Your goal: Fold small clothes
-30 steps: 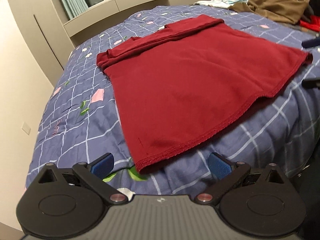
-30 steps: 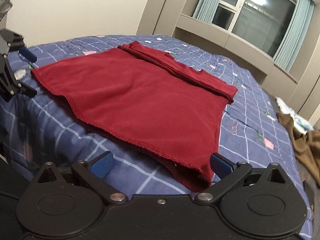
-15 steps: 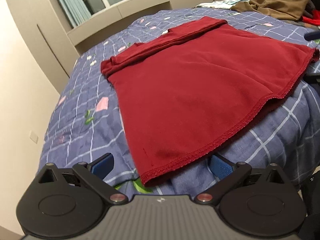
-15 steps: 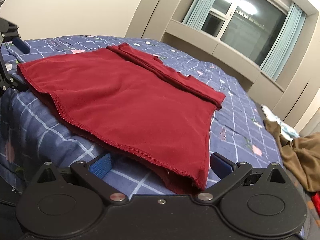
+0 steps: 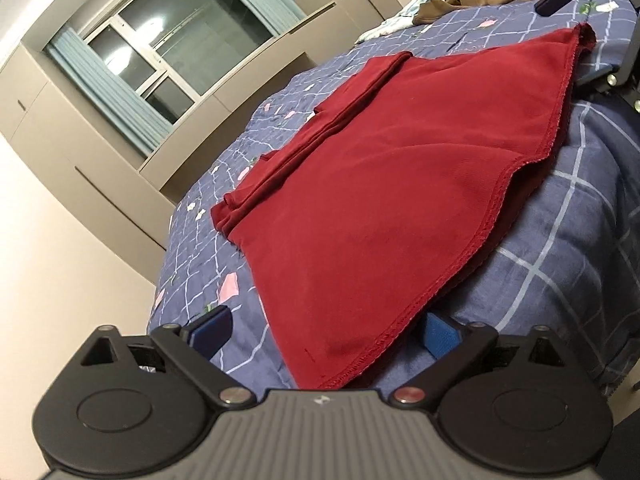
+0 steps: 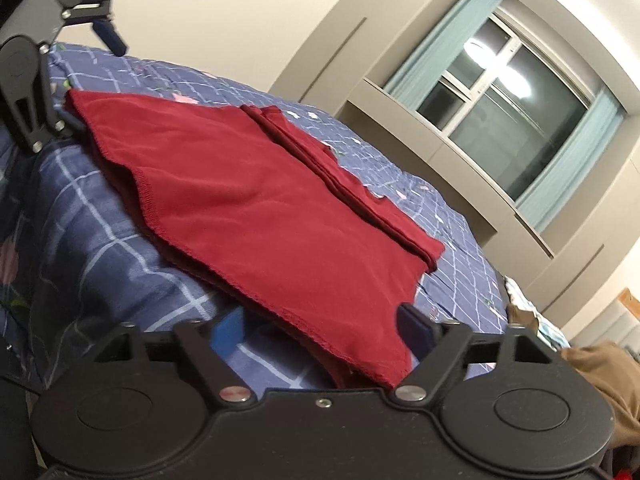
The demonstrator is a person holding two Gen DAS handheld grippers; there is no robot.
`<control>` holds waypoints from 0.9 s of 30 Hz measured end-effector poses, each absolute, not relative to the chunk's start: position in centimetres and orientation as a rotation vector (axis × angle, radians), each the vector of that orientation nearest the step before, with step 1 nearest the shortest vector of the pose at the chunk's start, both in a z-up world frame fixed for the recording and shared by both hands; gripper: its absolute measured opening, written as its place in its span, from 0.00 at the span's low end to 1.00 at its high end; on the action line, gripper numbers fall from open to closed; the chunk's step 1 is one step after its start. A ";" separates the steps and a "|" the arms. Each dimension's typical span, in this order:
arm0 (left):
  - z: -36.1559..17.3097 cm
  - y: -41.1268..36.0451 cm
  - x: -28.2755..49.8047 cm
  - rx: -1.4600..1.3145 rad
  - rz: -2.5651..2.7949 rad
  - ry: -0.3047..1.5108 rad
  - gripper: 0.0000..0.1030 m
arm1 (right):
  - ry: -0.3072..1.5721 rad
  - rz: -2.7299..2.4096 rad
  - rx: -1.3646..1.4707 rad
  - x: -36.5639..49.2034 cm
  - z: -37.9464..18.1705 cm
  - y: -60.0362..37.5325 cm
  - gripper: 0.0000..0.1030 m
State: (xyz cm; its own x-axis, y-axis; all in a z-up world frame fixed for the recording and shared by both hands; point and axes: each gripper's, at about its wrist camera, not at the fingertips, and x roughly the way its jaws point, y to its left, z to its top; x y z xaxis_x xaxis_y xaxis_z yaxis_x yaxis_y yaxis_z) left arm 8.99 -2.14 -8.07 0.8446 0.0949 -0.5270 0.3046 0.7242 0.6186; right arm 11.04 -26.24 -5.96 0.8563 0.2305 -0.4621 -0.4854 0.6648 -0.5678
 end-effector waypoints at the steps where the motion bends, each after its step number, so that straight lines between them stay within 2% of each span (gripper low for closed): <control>1: -8.2 -2.1 8.9 0.773 -0.126 0.565 0.93 | 0.370 0.422 -0.745 10.9 -6.0 -26.2 0.66; 5: -8.5 -1.9 8.6 0.805 -0.138 0.560 0.91 | 0.388 0.452 -0.741 10.6 -6.4 -26.0 0.43; 7: -8.6 -1.7 8.4 0.808 -0.145 0.561 0.89 | 0.399 0.456 -0.729 10.5 -6.5 -26.0 0.35; 10: -8.6 -1.6 8.3 0.816 -0.171 0.563 0.83 | 0.418 0.438 -0.700 11.0 -6.3 -26.0 0.16; 13: -8.6 -1.7 8.2 0.830 -0.205 0.565 0.72 | 0.431 0.438 -0.647 11.6 -5.7 -26.5 0.14; 15: -8.7 -1.7 8.1 0.831 -0.230 0.572 0.61 | 0.431 0.439 -0.631 11.7 -5.4 -26.5 0.12; 18: -8.8 -1.8 7.9 0.835 -0.260 0.576 0.50 | 0.424 0.435 -0.612 11.6 -5.0 -26.5 0.12; 25: -9.2 -1.9 7.9 0.864 -0.281 0.571 0.49 | 0.432 0.430 -0.582 11.8 -4.7 -26.6 0.12; 27: -9.2 -1.9 7.9 0.866 -0.297 0.579 0.38 | 0.433 0.430 -0.580 11.8 -4.7 -26.6 0.12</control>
State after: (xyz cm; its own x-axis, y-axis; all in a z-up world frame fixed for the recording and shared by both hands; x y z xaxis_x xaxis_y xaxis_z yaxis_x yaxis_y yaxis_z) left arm 7.95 -1.90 -9.24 0.8081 -0.0147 -0.5889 0.4693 0.6202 0.6286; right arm 11.84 -26.57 -4.72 0.8248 0.2627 -0.5007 -0.4990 0.7546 -0.4261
